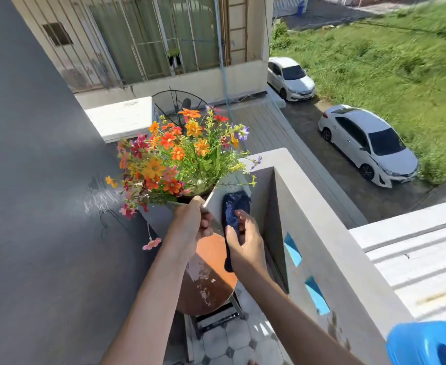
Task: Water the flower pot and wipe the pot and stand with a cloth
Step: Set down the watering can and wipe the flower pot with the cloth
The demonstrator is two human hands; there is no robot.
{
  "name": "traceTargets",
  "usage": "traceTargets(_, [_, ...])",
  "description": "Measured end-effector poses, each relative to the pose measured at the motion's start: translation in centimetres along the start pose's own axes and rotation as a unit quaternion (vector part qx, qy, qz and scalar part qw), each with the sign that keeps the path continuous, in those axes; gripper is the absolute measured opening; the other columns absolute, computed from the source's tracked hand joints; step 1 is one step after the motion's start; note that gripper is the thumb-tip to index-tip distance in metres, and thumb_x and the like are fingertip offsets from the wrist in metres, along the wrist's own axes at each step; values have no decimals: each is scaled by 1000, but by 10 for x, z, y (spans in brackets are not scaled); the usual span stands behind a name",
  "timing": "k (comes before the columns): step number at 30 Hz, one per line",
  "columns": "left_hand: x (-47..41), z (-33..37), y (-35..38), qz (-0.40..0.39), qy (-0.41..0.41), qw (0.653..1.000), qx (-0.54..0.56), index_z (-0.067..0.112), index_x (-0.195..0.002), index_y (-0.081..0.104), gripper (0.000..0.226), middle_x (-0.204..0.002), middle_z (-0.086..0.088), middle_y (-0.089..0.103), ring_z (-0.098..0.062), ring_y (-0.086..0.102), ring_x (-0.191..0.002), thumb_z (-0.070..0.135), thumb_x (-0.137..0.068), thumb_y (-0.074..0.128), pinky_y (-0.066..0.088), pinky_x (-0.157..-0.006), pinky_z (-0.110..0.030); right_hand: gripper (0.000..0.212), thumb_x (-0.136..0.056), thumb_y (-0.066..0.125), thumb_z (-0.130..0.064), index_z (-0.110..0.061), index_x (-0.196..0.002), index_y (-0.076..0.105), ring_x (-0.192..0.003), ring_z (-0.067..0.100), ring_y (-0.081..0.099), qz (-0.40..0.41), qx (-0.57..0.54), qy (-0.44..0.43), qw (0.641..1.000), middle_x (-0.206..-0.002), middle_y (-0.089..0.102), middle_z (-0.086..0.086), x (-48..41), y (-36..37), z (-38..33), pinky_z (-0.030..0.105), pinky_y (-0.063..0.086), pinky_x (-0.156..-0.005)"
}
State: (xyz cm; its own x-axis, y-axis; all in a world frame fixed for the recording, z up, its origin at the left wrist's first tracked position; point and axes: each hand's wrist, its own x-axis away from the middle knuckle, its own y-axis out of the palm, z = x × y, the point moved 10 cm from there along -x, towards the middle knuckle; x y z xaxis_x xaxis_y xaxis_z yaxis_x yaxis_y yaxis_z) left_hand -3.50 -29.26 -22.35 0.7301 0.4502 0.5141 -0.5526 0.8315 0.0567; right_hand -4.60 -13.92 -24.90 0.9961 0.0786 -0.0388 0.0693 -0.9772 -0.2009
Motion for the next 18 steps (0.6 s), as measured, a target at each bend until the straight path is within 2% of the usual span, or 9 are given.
traceTargets(2, [0,-2,1,1,-3,1000,-10,10,-71,44,26,-60,-7,46,-12,33,-43,10,-96,39,26,-35,-19,34,-96,57,-17,-38,-122,48,-107,-17,50,14,1,21,1000,-116,55,-17,-3,1,9,-2,31,-85])
traceTargets(4, [1,-5,2,4,-7,1000,-25,9,-72,46,27,-60,-6,47,-13,34,-46,12,-97,40,27,-36,-18,33,-96,57,-16,-31,-126,51,-114,1,53,33,-4,25,999,-120,55,-9,-7,1,12,4,32,-89])
traceTargets(5, [1,-5,2,8,-8,999,-34,9,-72,47,27,-60,-7,48,-13,35,-46,13,-98,41,27,-35,-18,32,-97,57,-16,-26,-127,53,-114,2,54,41,-15,24,999,-120,55,-8,-9,0,10,3,32,-89])
traceTargets(8, [1,-3,4,17,3,996,-83,7,-72,51,30,-59,-8,51,-15,38,-44,19,-99,44,31,-35,-20,31,-99,56,-16,-20,-129,53,-105,-22,50,72,-50,1,996,-116,59,-10,-15,-7,-5,-6,30,-85])
traceTargets(9, [2,-1,6,16,14,994,-104,6,-72,52,31,-59,-8,51,-15,38,-43,20,-99,44,32,-37,-21,29,-99,55,-16,-22,-127,53,-101,-24,51,88,-64,-3,994,-112,60,-14,-19,-12,-10,-5,32,-85])
traceTargets(11, [8,2,13,0,37,991,-131,3,-73,52,31,-57,-8,50,-17,38,-42,19,-98,44,32,-40,-23,28,-100,54,-13,-27,-124,51,-98,-13,56,126,-89,-19,988,-110,60,-18,-30,-23,-21,-1,34,-89])
traceTargets(14, [16,1,19,-25,37,991,-125,4,-66,49,34,-57,-10,50,-18,37,-44,16,-97,44,30,-43,-25,31,-101,51,-13,-8,-131,49,-116,4,51,185,-80,-42,978,-126,58,-2,-42,-46,-31,8,34,-103])
traceTargets(15, [19,0,19,-32,27,993,-113,5,-65,49,35,-57,-10,50,-18,36,-44,16,-97,44,30,-42,-24,31,-102,49,-14,-8,-132,48,-116,5,50,188,-74,-41,979,-128,56,1,-48,-52,-27,11,35,-105])
traceTargets(18, [27,-1,22,-51,5,996,-70,6,-68,49,35,-58,-9,49,-15,34,-44,17,-100,42,28,-38,-20,16,-105,42,-21,-21,-120,47,-123,19,53,85,-56,56,993,-137,55,10,-65,-44,-3,31,39,-111])
